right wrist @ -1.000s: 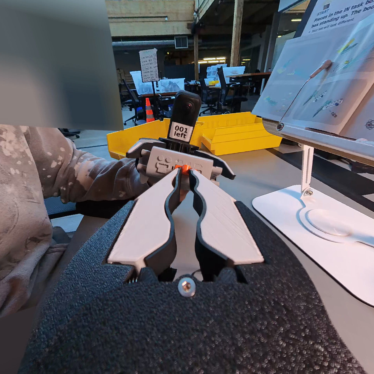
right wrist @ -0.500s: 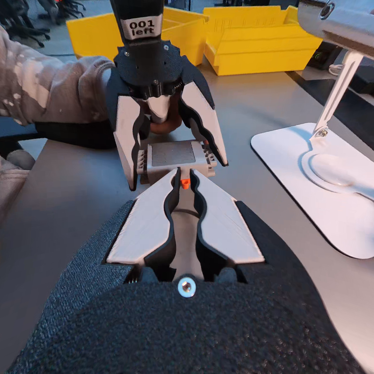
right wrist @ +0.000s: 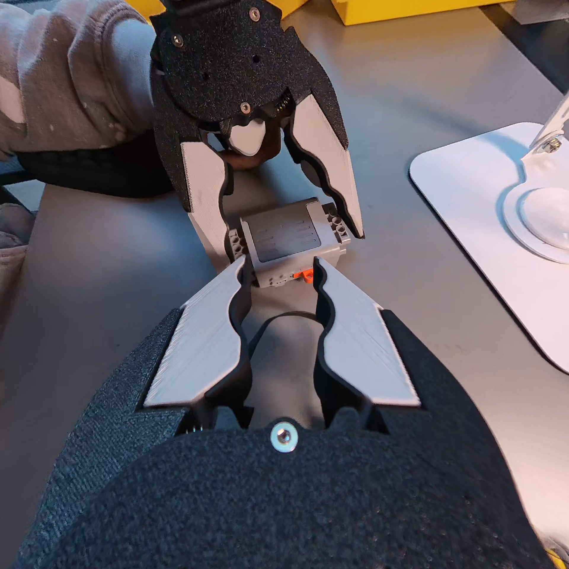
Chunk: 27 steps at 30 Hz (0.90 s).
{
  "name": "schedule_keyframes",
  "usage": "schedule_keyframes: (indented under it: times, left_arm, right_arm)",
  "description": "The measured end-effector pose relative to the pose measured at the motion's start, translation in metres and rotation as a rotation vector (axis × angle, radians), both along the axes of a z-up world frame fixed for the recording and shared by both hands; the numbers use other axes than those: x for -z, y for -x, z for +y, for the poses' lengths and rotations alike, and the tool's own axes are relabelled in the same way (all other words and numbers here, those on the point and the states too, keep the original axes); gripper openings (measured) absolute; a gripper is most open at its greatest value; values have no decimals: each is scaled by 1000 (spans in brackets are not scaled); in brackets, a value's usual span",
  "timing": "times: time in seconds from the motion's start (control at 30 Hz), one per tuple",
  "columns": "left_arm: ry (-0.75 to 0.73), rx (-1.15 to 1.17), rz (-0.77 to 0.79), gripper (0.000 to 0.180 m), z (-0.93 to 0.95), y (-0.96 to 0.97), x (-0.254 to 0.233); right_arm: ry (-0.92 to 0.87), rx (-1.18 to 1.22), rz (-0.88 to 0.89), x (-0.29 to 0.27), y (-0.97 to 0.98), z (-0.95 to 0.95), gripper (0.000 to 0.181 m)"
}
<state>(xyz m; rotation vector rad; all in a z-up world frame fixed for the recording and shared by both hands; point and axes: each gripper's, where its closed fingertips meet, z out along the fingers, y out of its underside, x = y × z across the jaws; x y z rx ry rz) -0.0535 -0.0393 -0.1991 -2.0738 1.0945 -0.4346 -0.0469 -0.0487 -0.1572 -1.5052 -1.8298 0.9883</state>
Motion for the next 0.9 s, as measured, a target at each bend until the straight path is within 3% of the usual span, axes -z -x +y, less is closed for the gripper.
schedule_keyframes:
  times: [0.13,0.3,0.43,0.5,0.73,0.9]
  left_arm:
    - [60,-4,27,112,-8,11,4]
    - [130,8,60,105,-20,23,9]
    - [184,13,32,88,-34,37,4]
    - [204,18,-11,68,-40,42,-1]
    - [57,-98,-30,75,-14,56,-13]
    - [24,-97,-15,77,-9,51,-9]
  right_arm:
    - [-34,12,-47,7,11,-8,51]
    - [-85,41,-121,17,12,6,55]
    - [-130,148,-119,11,1,39,44]
    - [-103,141,-89,2,0,35,45]
    - [-218,13,-185,16,19,8,75]
    - [-352,-52,-211,19,31,8,65]
